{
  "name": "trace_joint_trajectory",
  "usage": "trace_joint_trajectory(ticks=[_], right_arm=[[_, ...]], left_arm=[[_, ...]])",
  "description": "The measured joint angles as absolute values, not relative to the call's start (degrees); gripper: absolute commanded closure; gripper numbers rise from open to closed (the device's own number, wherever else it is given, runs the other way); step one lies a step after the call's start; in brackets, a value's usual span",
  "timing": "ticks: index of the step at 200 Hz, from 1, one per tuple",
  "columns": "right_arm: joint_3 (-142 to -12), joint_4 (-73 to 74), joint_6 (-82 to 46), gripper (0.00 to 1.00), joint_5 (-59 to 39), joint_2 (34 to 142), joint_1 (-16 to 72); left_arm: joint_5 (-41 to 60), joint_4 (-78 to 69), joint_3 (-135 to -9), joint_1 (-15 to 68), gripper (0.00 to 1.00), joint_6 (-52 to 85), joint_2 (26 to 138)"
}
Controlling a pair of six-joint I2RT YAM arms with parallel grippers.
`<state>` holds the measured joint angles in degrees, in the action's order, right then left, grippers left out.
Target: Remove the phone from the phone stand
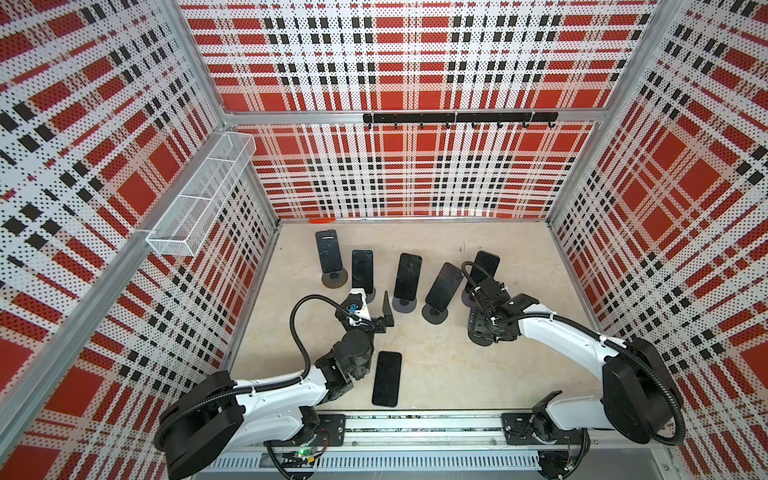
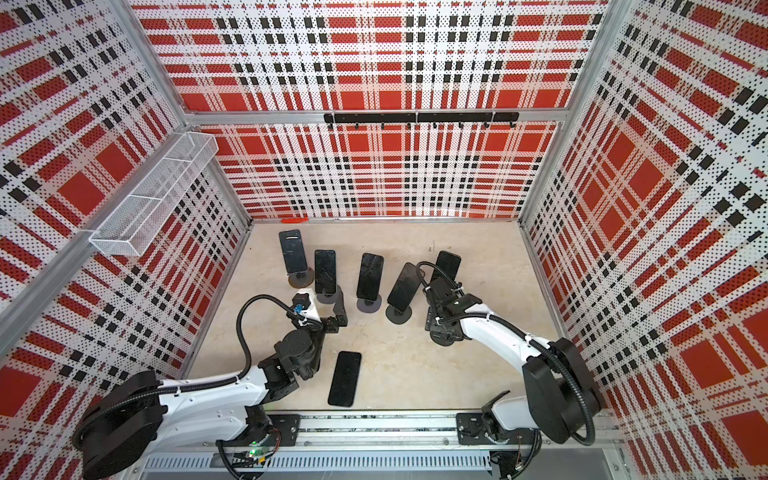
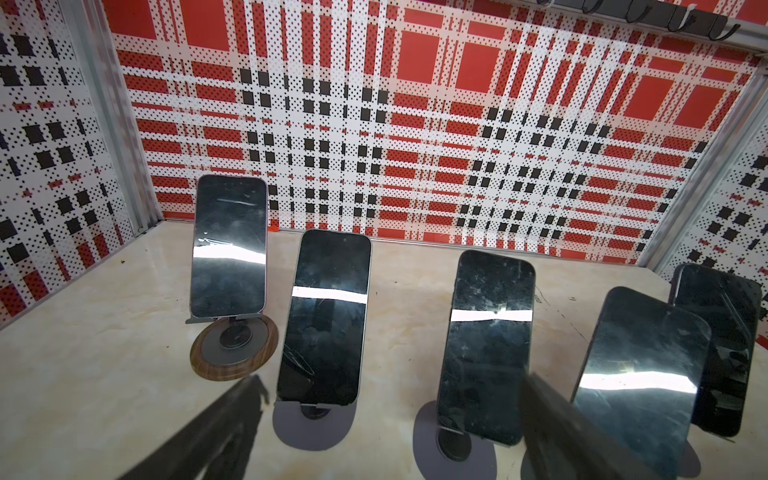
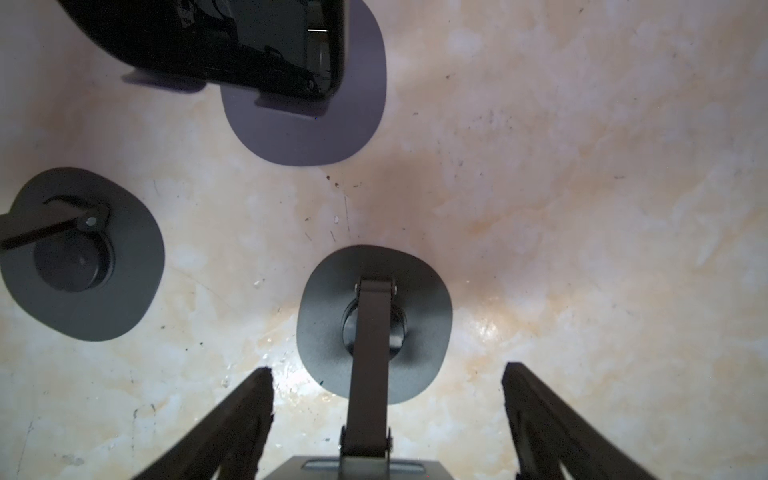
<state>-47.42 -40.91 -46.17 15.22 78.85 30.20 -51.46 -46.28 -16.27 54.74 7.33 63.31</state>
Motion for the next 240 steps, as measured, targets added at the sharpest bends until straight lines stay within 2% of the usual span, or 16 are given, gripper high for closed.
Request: trace_joint_trajectory(ticks=[7, 26, 117, 202, 240], right_arm=[[-47.51, -40.97, -46.17, 0.16, 15.25, 78.85, 30.20], [-47.99, -41.30, -46.54, 0.27, 15.42, 78.91, 30.17], [-48.34, -42.72, -48.97, 0.40, 15.62, 79.44, 30.13], [-51.24, -46.74, -50.17, 0.40, 16.97, 78.65, 30.02], [-54.15, -50.09, -50.15, 0.39, 18.81, 77.38, 26.72]], left_arm=[[-51.44, -46.28, -16.27, 54.74, 0.02, 7.33, 63.31], [-51.48, -46.28, -16.27, 54.74, 0.02, 7.33, 63.31], [-51.40, -46.30, -16.27, 54.74, 0.02, 7.38, 63.37], [-51.11, -46.30, -16.19, 54.74, 0.02, 7.38, 63.26], [-50.98, -46.30, -16.16, 54.74, 0.02, 7.38, 63.26]])
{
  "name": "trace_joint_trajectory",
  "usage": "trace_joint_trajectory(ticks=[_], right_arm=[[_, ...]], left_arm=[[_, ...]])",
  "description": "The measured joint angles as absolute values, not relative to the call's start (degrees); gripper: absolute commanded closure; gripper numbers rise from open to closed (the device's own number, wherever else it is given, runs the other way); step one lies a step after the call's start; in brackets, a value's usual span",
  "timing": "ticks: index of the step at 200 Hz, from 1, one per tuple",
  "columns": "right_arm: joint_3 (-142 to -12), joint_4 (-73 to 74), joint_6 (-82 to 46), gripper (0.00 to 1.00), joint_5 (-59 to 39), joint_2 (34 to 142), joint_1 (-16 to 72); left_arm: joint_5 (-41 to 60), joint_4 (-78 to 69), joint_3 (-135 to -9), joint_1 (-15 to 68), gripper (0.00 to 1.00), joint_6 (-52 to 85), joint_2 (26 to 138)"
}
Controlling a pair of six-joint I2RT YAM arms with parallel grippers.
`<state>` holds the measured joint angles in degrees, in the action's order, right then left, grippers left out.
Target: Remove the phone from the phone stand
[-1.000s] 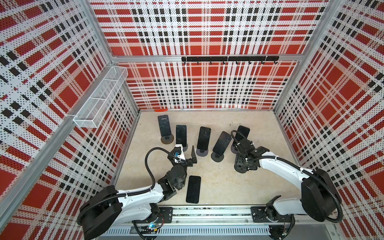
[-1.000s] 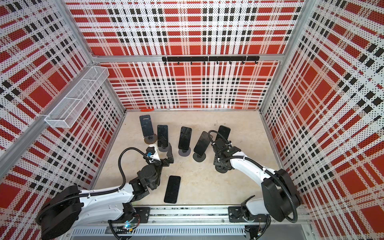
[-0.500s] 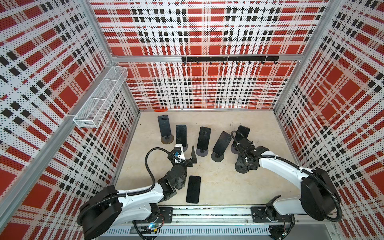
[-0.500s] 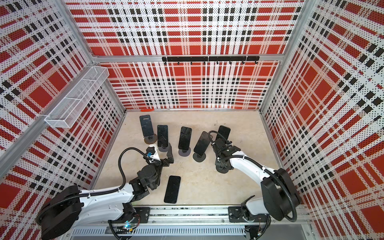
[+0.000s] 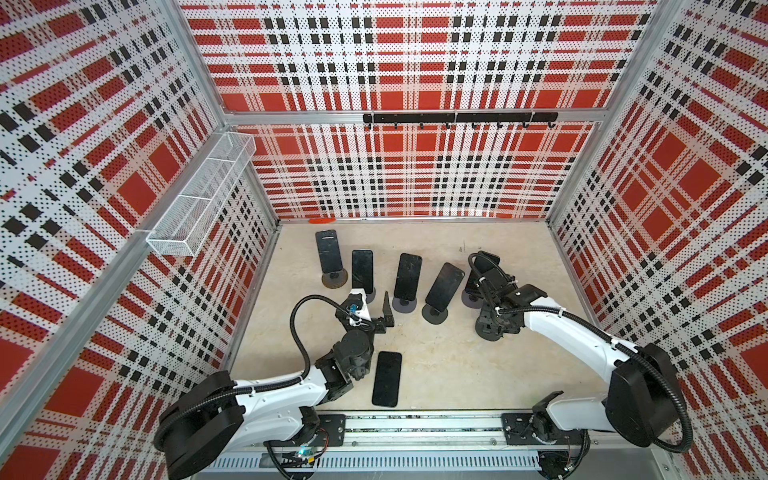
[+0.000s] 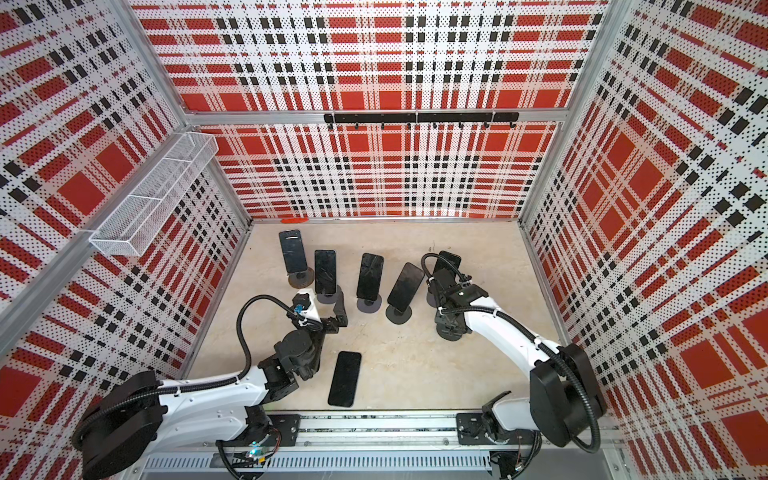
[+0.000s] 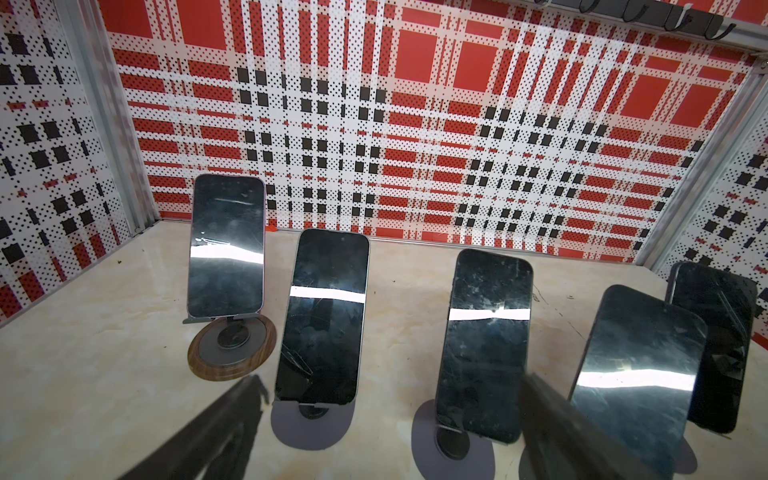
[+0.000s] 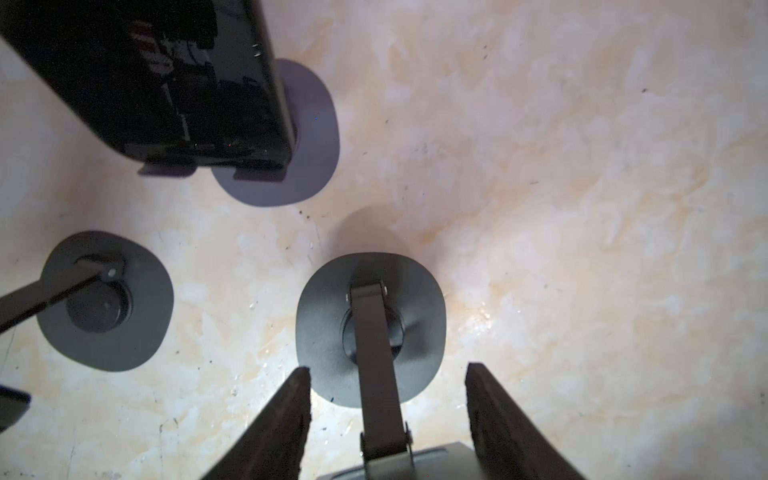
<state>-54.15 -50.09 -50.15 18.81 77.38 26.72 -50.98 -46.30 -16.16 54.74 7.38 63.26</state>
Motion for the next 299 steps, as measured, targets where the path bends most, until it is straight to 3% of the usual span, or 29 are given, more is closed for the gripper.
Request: trace_joint_trajectory(ticks=[75, 119, 213, 299], right_arm=[[-57.80, -50.72, -43.77, 0.39, 17.69, 73.23, 6.94], [-68.58, -46.96, -38.41, 0.38, 17.61, 79.94, -1.30], [-93.86, -42.74, -31.86, 0.40, 16.43, 110.48, -2.81], [-109.03, -41.45, -27.99, 0.40, 15.35, 126.15, -2.24]], left_arm=[[-51.29, -46.30, -16.12, 54.74, 0.02, 7.20, 62.61], [-52.14, -46.30, -15.97, 54.72, 0.02, 6.39, 62.61], [-54.06, -46.61, -14.90, 53.98, 0.02, 4.89, 62.61], [-54.24, -46.72, -14.68, 53.28, 0.02, 4.62, 62.61]])
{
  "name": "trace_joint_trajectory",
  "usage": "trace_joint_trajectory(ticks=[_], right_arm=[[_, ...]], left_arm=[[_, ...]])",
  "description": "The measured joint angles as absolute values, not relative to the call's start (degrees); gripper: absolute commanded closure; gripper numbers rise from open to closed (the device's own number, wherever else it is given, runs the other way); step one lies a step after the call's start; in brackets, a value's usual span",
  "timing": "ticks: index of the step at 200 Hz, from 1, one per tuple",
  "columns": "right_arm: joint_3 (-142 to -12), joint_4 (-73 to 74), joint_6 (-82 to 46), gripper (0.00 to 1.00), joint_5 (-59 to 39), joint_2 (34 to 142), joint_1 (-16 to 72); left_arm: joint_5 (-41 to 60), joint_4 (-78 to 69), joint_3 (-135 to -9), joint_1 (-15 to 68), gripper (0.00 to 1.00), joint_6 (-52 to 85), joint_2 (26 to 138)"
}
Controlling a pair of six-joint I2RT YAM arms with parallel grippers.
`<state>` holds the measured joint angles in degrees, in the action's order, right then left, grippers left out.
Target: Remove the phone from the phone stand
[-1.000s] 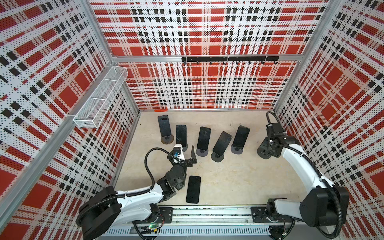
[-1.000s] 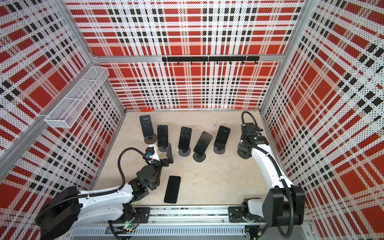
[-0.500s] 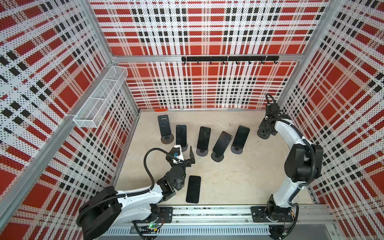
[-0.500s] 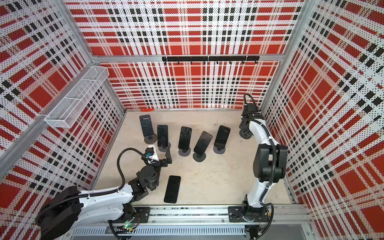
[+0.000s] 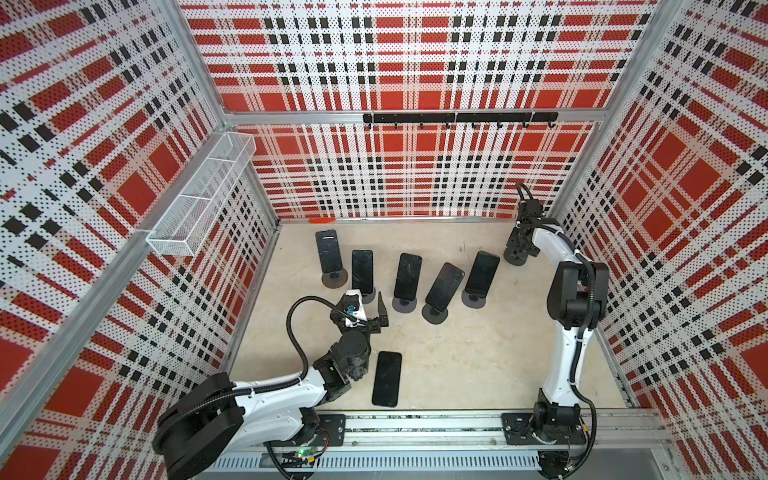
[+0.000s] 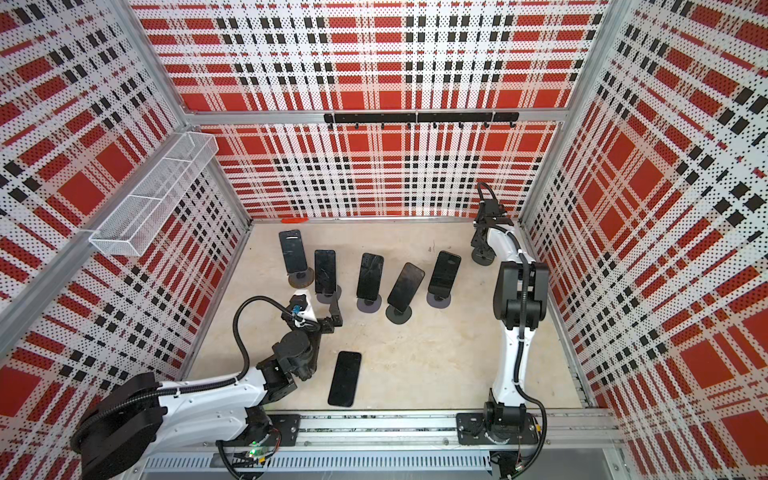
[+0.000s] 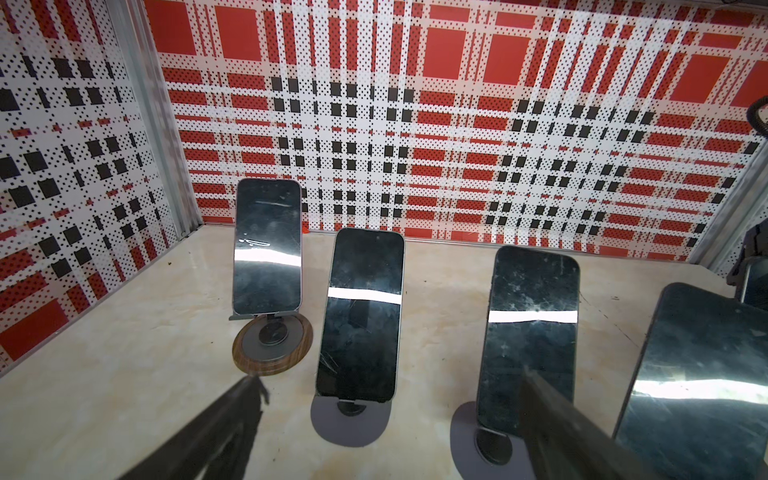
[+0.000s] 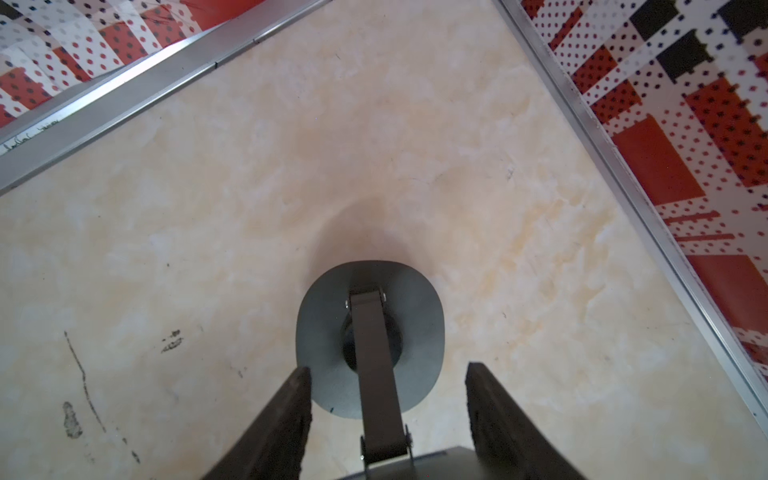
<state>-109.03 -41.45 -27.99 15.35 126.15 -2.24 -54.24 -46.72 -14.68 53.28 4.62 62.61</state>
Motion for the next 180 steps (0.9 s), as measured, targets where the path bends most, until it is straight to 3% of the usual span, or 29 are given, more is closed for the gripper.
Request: trace_joint_trajectory(ticks=[180], right_arm=[[-114.41, -34.98, -21.89, 0.39, 14.79, 133.51, -0.12]], left_arm=[[-52.71, -46.89, -13.96, 53.12, 0.02, 5.10, 61.52]])
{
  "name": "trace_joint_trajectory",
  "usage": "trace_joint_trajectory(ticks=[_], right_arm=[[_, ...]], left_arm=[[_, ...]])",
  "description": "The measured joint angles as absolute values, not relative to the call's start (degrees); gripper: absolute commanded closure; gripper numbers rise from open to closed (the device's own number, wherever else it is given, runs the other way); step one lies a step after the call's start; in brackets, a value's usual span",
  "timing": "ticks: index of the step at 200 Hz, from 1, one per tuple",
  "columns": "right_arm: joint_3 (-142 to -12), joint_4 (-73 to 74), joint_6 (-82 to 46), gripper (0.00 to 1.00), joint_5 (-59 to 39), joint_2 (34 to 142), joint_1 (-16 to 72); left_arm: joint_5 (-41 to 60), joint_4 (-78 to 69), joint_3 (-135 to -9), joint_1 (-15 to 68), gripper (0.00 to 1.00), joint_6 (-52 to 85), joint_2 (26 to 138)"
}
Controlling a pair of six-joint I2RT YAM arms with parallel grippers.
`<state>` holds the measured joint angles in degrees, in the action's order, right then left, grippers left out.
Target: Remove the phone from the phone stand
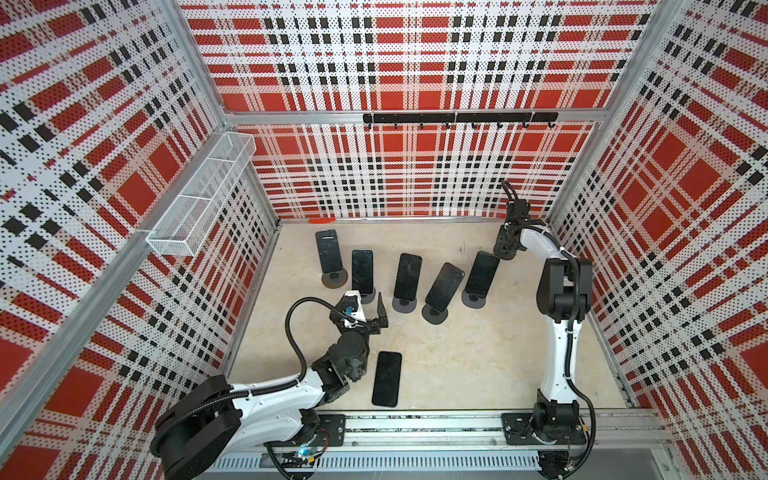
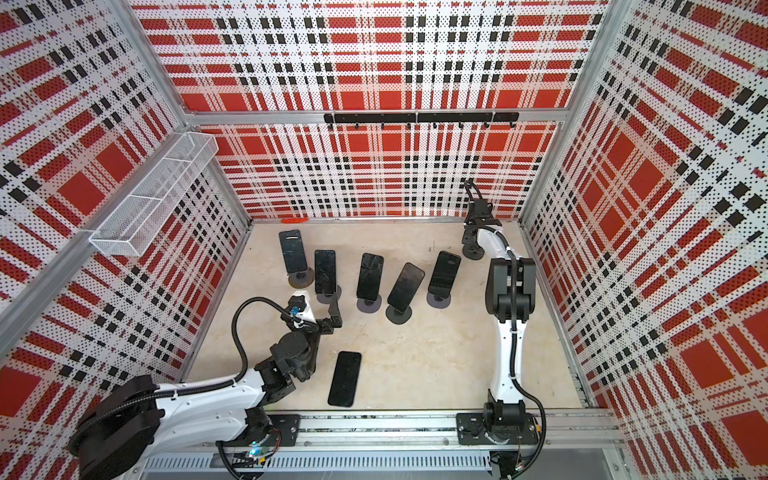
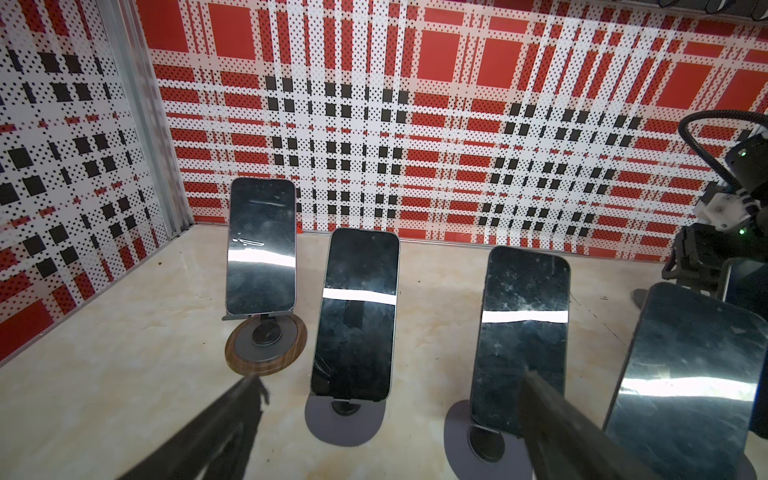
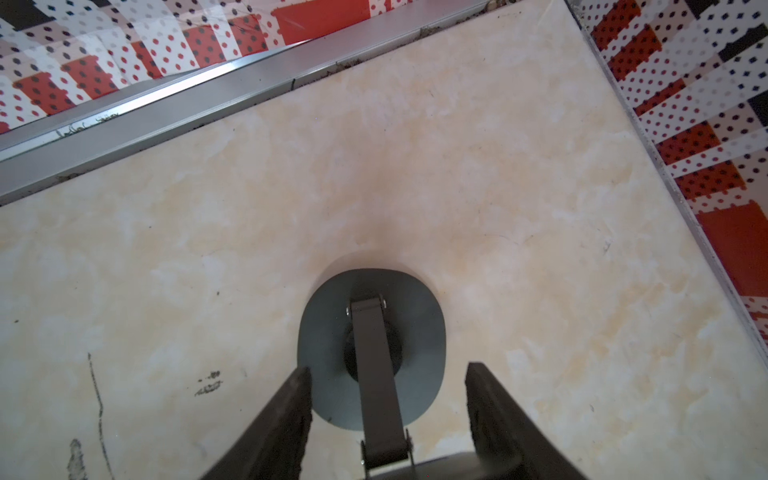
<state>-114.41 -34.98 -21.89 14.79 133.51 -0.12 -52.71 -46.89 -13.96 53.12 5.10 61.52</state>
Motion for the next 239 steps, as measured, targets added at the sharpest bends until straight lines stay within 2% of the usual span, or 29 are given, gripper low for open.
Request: trace_joint_trajectory(ticks=[71, 90, 103, 117, 177, 209, 239], right_arm=[[-116.20, -33.78, -19.94, 0.38, 14.31, 135.04, -0.12], [-116.40, -33.19, -19.79, 0.33, 14.09, 135.50, -0.12], [-116.29, -33.23, -19.90, 0.22, 13.91, 135.68, -0.12], [-115.96, -33.39, -20.05, 0.17, 13.87, 135.68, -0.12], [-115.94, -34.17, -20.45, 0.05, 12.69, 135.17, -0.12], [-114.04, -34.65, -20.86, 0.02, 12.34, 130.61, -0.12], [-106.34, -33.04, -21.39, 0.02, 12.21, 120.60, -0.12]], left_arm=[[-52.71, -46.96, -13.96, 53.17, 0.02, 5.10, 62.06], [-52.66, -46.96, -13.96, 53.19, 0.02, 5.28, 62.06], [-52.56, -46.98, -13.96, 53.19, 0.02, 5.28, 62.08], [-52.58, -47.00, -13.96, 53.17, 0.02, 5.32, 62.28], [-51.81, -47.05, -13.98, 53.19, 0.02, 5.56, 63.42], [-51.53, -47.05, -13.98, 53.54, 0.02, 5.37, 63.09], [-51.55, -47.05, -13.96, 53.60, 0.02, 4.99, 61.06]])
